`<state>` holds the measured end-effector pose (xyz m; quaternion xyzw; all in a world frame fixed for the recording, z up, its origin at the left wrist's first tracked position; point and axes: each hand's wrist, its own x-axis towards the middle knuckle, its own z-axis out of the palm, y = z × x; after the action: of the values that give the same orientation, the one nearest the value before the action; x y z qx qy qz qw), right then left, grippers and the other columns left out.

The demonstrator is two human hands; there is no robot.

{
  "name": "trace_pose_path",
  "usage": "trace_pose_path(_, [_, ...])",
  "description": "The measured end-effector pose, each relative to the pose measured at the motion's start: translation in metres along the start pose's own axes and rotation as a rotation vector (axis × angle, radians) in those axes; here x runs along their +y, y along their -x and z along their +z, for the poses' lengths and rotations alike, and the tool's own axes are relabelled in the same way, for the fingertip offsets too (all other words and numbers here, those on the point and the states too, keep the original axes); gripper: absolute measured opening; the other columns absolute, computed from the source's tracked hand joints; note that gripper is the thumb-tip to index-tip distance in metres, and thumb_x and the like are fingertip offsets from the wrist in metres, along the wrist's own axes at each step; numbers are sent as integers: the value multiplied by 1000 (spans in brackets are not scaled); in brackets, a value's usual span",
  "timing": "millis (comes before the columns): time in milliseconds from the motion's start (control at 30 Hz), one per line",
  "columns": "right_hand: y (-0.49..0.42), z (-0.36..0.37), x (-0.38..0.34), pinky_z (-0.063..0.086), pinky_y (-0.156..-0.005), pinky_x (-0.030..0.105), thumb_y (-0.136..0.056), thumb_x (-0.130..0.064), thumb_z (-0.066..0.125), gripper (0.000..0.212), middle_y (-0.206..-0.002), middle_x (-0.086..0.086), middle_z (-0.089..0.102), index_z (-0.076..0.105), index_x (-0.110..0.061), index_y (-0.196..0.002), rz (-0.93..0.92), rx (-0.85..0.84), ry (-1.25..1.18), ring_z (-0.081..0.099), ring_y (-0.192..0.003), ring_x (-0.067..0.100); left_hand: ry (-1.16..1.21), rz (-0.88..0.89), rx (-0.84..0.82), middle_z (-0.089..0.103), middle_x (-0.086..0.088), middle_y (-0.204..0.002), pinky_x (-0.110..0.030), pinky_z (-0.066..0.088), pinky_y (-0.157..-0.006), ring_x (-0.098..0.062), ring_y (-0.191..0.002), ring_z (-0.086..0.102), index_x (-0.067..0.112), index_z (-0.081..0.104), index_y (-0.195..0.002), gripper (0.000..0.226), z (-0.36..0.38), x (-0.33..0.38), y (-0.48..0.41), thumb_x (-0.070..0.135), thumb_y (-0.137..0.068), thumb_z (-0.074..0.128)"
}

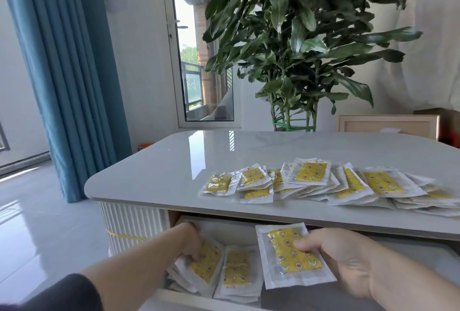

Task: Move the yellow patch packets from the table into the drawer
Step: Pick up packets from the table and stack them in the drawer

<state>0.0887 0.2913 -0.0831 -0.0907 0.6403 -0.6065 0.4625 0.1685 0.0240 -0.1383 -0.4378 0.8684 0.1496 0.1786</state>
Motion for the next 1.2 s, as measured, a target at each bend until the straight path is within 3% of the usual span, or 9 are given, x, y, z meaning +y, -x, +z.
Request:
trace_pose_path(67, [-1, -1, 1, 57, -53, 36, -88, 8, 52, 23, -85, 27, 72, 66, 11, -105, 3, 10, 10, 71, -60, 33, -100, 56, 107, 49, -9, -139, -22, 46, -86, -16, -102, 47, 2, 41, -139, 57, 2, -2, -2, 33, -93, 54])
trace_pose_path(200, [-1, -1, 1, 57, -57, 38, -87, 9, 52, 20, -83, 26, 72, 68, 10, -100, -1, 26, 16, 71, -61, 34, -304, 146, 246, 51, -8, -134, -27, 47, -95, -22, -117, 55, 3, 35, -141, 54, 7, -10, -5, 19, -91, 49])
trace_pose_path(333, [-3, 0, 3, 55, -72, 43, -84, 9, 57, 11, -80, 26, 72, 68, 11, -87, 10, 69, 22, 69, -71, 37, -442, 189, 279, 57, -5, -127, -27, 49, -89, -21, -113, 58, 8, 49, -133, 45, 10, -16, -8, 14, -88, 47])
trace_pose_path(533, [-8, -1, 7, 53, -58, 36, -87, 9, 52, 19, -76, 27, 70, 67, 15, -96, 75, 55, 66, 69, -56, 35, -369, 242, 340, 54, 7, -84, -24, 47, -66, -18, -79, 54, 18, 58, -99, 21, -10, -11, 27, 22, -80, 51])
trace_pose_path(633, [-13, -4, 11, 52, -54, 30, -87, 5, 54, 21, -68, 21, 71, 65, 13, -103, 78, 85, 100, 68, -52, 29, -64, 411, 168, 57, 3, -76, -23, 46, -59, -16, -70, 54, 15, 56, -87, 20, -38, -19, 58, 34, -86, 52])
trace_pose_path(733, [-23, -2, 14, 55, -54, 33, -89, 6, 48, 20, -73, 22, 72, 64, 9, -102, 92, 76, 97, 70, -55, 31, 581, 555, -121, 71, -8, -90, -29, 56, -69, -18, -75, 65, 9, 65, -102, 27, -61, -32, 87, 32, -95, 53])
trace_pose_path(833, [-39, 4, 16, 58, -65, 41, -90, 8, 43, 23, -78, 21, 73, 63, 4, -100, 101, 111, 112, 72, -66, 32, 1078, 651, -83, 69, -25, -99, -41, 58, -74, -32, -82, 67, -1, 63, -104, 38, -63, -36, 92, 31, -97, 44])
trace_pose_path(1000, [-76, 14, 24, 57, -72, 44, -89, 11, 49, 16, -73, 17, 71, 64, 4, -88, 94, 160, 183, 68, -70, 29, 1274, 654, 138, 68, -26, -90, -46, 55, -76, -36, -79, 65, -2, 64, -93, 46, -49, -33, 77, 33, -101, 35])
trace_pose_path(1200, [-111, 23, 37, 53, -48, 26, -84, 4, 64, 10, -80, 10, 73, 67, -4, -88, 141, 220, 371, 68, -66, 21, 1401, 680, 152, 65, -23, -81, -39, 52, -69, -33, -74, 62, -2, 62, -85, 56, -60, -31, 76, 37, -102, 25])
